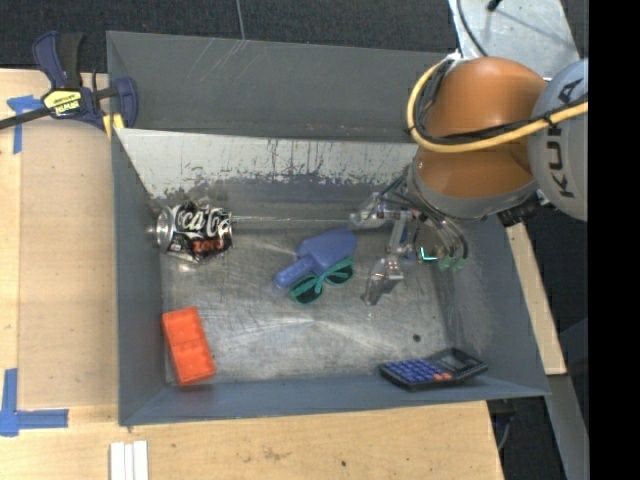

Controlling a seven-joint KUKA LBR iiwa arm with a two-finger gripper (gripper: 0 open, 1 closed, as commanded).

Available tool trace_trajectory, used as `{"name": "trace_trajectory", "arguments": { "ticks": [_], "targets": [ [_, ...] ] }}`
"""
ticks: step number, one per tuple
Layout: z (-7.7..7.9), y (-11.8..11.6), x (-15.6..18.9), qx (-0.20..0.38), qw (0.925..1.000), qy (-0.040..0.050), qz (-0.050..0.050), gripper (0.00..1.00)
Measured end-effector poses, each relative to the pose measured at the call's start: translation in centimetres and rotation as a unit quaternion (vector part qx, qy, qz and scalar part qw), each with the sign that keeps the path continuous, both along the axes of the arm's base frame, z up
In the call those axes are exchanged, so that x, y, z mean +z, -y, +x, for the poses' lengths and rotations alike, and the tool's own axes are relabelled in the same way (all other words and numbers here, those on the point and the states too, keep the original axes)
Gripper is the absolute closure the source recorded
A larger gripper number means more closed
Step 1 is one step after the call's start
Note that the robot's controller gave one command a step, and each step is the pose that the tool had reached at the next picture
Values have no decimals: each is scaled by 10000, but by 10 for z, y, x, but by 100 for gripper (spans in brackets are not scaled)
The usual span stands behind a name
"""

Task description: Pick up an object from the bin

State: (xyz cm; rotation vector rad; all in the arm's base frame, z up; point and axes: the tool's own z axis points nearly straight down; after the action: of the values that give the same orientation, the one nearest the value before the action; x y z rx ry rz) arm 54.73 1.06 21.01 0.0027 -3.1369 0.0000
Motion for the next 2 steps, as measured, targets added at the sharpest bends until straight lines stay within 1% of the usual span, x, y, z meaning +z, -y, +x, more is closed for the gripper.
{"name": "trace_trajectory", "arguments": {
  "ticks": [1, 2],
  "targets": [
    [2, 0, 4, -1, 10000, 41, 1, 0],
    [-11, -7, -44, -168, 9998, 74, 2, 0]
  ]
}}
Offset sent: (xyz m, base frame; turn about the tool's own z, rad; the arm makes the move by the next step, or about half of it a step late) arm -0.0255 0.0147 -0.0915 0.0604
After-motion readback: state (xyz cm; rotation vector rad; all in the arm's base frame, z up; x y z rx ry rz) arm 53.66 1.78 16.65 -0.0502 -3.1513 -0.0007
